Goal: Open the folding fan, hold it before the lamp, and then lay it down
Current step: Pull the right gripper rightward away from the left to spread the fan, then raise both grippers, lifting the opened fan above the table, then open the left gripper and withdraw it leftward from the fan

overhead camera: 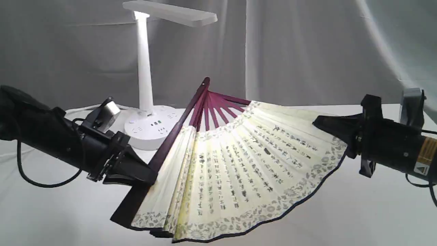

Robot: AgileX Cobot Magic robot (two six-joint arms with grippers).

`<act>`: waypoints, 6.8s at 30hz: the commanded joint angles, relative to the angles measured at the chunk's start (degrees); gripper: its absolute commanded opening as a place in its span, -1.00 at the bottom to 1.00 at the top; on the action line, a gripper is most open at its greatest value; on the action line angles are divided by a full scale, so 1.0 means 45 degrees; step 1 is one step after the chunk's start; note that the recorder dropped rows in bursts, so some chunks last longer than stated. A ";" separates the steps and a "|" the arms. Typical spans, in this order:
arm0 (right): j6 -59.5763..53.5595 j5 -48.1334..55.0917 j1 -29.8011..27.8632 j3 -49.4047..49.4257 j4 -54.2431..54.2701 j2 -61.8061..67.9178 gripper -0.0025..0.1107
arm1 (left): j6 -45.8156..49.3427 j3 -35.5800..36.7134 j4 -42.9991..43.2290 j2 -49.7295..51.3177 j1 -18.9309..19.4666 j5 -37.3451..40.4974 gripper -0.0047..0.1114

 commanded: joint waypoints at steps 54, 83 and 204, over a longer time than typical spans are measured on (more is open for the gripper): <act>0.2548 0.0511 -0.2620 -0.4174 -0.1135 0.1104 -0.96 | 0.0430 -0.0028 0.2670 -0.0097 0.0493 -0.0327 -0.92; 0.2605 0.0796 -0.3280 -0.4174 -0.0939 0.1104 -0.96 | 0.1765 -0.0028 0.0529 -0.0070 0.0631 -0.0327 -0.92; 0.4306 0.3797 -0.0874 -0.5852 0.2541 -0.0115 -0.96 | -0.0937 0.0649 -0.6153 -0.0194 0.1498 -0.0327 -0.01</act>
